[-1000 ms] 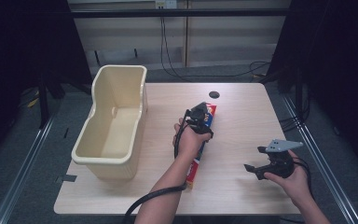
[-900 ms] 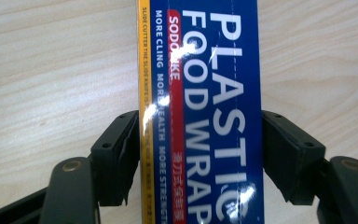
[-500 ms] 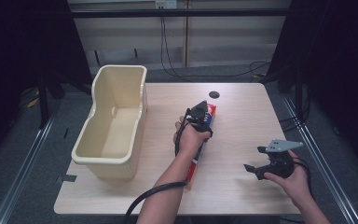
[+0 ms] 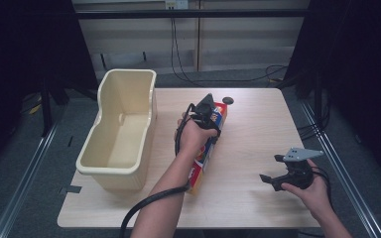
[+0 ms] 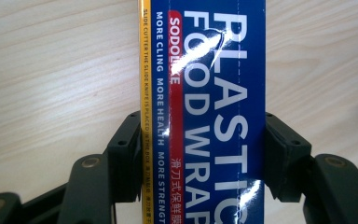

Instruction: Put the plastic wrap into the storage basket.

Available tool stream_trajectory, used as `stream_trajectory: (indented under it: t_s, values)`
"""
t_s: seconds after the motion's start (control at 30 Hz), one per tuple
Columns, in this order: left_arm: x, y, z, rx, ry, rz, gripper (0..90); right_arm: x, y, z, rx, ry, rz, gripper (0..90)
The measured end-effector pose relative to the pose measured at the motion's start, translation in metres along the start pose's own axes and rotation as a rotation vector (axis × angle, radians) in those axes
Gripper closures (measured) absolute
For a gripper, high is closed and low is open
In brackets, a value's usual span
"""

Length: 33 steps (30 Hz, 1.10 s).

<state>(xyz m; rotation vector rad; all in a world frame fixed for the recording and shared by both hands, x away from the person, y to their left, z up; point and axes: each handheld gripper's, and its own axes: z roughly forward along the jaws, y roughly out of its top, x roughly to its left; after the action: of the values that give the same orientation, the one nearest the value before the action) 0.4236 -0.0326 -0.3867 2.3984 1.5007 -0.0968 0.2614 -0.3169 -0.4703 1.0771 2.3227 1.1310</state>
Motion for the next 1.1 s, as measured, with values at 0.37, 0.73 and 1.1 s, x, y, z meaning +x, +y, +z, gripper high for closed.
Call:
stream_trajectory:
  t_s: [0.37, 0.73, 1.1]
  values:
    - [0.008, 0.000, -0.045, -0.020, 0.005, -0.006, 40.9, 0.001, 0.000, -0.001, -0.012, 0.017, -0.008, 2.3]
    - [0.016, 0.000, -0.076, -0.001, 0.030, -0.010, 40.9, 0.001, 0.000, -0.001, -0.009, 0.037, -0.018, 1.9]
    - [0.021, -0.002, -0.101, 0.005, 0.037, -0.036, 41.0, 0.003, 0.001, 0.000, 0.000, 0.044, -0.032, 2.1]
